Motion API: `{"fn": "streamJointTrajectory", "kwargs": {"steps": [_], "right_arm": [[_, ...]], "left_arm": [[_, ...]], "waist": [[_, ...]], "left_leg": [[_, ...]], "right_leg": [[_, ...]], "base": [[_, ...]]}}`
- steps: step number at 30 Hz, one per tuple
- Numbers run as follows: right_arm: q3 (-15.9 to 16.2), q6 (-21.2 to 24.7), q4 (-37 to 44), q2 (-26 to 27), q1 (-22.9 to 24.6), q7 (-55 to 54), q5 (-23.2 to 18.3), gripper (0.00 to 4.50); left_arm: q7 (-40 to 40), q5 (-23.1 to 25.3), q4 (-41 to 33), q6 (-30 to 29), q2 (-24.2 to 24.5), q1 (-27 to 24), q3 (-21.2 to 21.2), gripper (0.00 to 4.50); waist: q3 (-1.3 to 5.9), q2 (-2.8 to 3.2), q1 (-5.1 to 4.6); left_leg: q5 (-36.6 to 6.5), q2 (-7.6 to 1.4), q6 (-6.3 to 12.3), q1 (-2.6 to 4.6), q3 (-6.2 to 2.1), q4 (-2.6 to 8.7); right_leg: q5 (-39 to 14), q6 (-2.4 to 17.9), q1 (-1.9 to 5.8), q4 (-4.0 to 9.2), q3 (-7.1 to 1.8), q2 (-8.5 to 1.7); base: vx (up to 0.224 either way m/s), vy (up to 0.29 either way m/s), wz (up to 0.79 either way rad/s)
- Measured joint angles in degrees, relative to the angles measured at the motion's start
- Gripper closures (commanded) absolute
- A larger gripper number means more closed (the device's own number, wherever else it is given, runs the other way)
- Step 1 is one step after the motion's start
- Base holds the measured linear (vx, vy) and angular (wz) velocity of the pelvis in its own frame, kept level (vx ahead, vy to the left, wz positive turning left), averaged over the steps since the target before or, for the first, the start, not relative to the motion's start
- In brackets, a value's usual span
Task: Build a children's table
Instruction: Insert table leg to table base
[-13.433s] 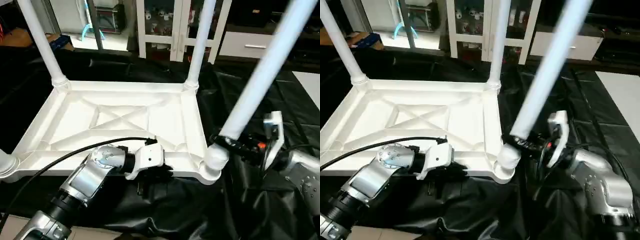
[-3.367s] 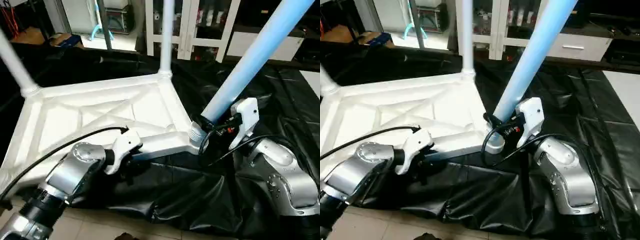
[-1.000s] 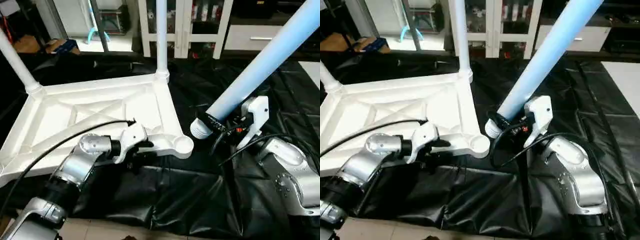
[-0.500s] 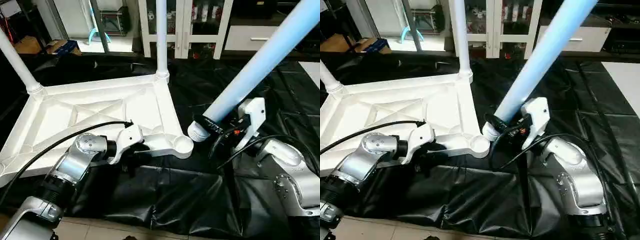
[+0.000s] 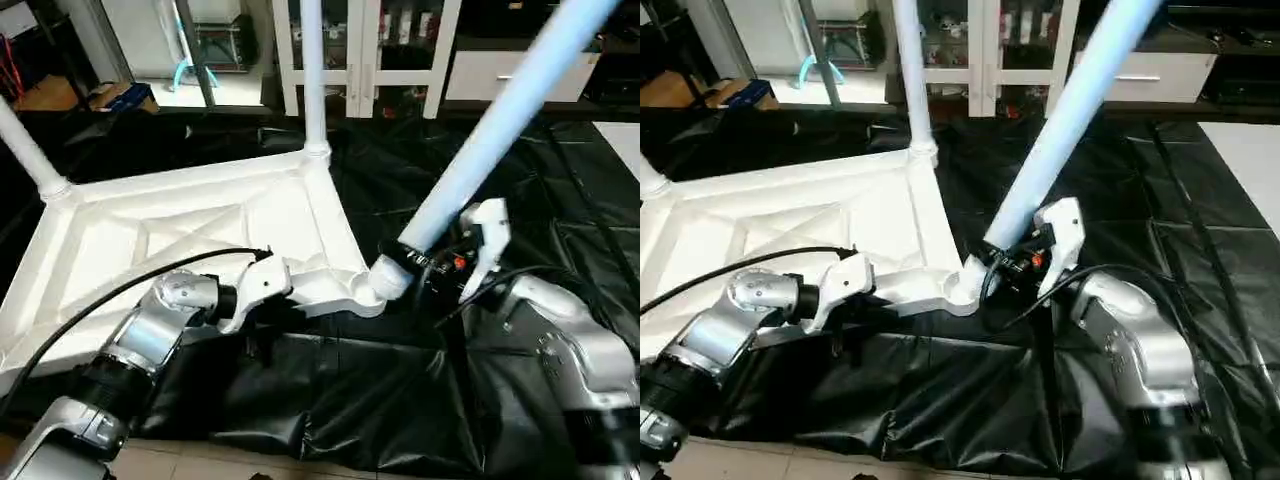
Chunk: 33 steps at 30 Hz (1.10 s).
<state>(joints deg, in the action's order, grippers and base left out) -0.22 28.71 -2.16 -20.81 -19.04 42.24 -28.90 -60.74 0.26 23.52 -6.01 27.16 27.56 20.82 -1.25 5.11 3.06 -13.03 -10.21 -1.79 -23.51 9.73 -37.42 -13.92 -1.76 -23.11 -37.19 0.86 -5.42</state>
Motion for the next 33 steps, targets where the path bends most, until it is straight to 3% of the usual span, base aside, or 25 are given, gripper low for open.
{"fn": "streamJointTrajectory", "kwargs": {"steps": [6, 12, 17, 25, 33], "right_arm": [[-0.4, 7.5, -1.6, -0.6, -4.6, 7.7, -7.5, 2.65], [0.1, 8.7, -7.4, -2.4, -6.0, 11.0, -6.3, 2.65], [0.5, 1.8, -12.9, -0.4, -7.6, 8.2, -1.9, 2.65], [1.0, -0.4, -13.7, 0.2, -7.3, 9.3, -0.6, 2.65], [6.0, -7.3, -13.9, -1.6, -7.2, 11.5, 4.6, 2.65]], "left_arm": [[-0.1, 0.3, -1.7, -1.1, -0.2, -0.4, 0.0, 4.41], [-0.3, 0.6, -4.3, -2.2, 0.1, -1.5, -0.1, 4.41], [-0.3, 0.6, -6.3, -2.9, 0.5, -2.8, -0.5, 4.41], [-0.3, 0.7, -7.0, -3.8, 0.5, -2.9, -0.5, 4.41], [-0.3, 1.0, -7.0, -4.4, 0.5, -3.0, -0.6, 4.41]], "waist": [[0.06, -0.15, 0.47], [0.06, -0.46, 0.70], [0.05, -0.47, 0.60], [0.08, -0.68, 0.59], [0.28, -1.01, 0.29]], "left_leg": [[0.0, 0.01, 0.07, -0.02, 0.01, -0.01], [0.0, 0.08, 0.05, -0.09, 0.04, -0.01], [0.0, 0.04, 0.05, -0.12, 0.05, 0.02], [-0.1, 0.04, 0.06, -0.11, 0.03, 0.00], [-0.1, 0.00, 0.07, -0.03, 0.03, -0.01]], "right_leg": [[-0.1, 0.2, 0.01, 0.01, 0.01, 0.00], [-0.2, 0.4, -0.04, 0.01, 0.02, -0.05], [-0.3, 0.6, -0.14, -0.10, 0.05, -0.03], [-0.4, 0.7, -0.14, -0.20, 0.05, -0.02], [-0.4, 0.7, -0.14, -0.29, 0.03, 0.01]], "base": [[0.000, 0.000, 0.00], [0.000, 0.000, 0.00], [0.000, 0.000, 0.00], [0.000, 0.000, 0.00], [0.000, 0.000, 0.00]]}}
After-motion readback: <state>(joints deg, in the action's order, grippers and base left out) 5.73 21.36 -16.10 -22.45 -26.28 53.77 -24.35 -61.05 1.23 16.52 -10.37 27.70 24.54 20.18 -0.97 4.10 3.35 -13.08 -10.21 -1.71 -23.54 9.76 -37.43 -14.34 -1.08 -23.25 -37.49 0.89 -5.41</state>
